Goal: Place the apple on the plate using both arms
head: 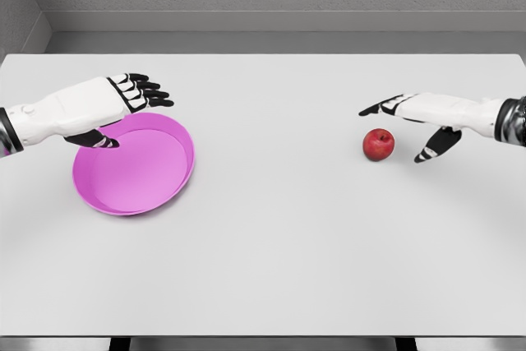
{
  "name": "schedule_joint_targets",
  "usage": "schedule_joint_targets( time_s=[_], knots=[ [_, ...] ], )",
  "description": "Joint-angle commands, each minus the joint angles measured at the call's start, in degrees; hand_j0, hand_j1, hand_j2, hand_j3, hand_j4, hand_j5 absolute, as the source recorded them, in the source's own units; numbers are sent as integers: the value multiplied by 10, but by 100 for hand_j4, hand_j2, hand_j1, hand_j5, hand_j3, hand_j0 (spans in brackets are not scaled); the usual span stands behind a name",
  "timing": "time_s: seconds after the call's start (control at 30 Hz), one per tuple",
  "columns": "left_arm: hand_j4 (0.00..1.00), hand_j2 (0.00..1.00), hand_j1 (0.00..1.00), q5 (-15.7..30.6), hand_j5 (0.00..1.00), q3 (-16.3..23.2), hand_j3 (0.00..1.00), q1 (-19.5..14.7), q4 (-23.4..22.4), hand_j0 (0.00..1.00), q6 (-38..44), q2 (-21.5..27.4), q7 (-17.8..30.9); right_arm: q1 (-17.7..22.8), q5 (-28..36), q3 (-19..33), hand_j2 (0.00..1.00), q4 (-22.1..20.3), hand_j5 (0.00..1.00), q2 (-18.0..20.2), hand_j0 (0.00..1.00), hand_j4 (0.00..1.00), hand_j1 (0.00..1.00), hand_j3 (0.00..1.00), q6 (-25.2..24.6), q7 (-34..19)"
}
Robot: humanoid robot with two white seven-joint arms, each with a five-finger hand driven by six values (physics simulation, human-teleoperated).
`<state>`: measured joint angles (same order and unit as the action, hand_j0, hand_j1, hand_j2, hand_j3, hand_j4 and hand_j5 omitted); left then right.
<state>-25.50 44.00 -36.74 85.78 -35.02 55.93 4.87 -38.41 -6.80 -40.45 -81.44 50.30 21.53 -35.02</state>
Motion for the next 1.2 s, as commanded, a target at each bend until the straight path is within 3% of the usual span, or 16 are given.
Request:
schedule_joint_targets(
  time_s=[0.0,0.37,0.7,1.17],
  knots=[
    [100,100,100,4,100,-1,100,1,0,100,0,1,0,0,-1,-3,100,3,100,-9,100,100,100,100,-2,0],
    [100,100,100,4,100,0,100,1,2,100,0,2,1,-6,-18,-14,100,23,100,-43,100,100,100,100,-4,0],
    [100,100,100,4,100,9,100,-4,2,100,0,3,1,-5,-44,-14,100,68,100,-48,100,100,100,100,0,0],
    [100,100,100,4,100,9,100,-4,2,100,0,3,11,-11,-65,-14,100,97,100,-75,100,100,100,100,0,0]
  ],
)
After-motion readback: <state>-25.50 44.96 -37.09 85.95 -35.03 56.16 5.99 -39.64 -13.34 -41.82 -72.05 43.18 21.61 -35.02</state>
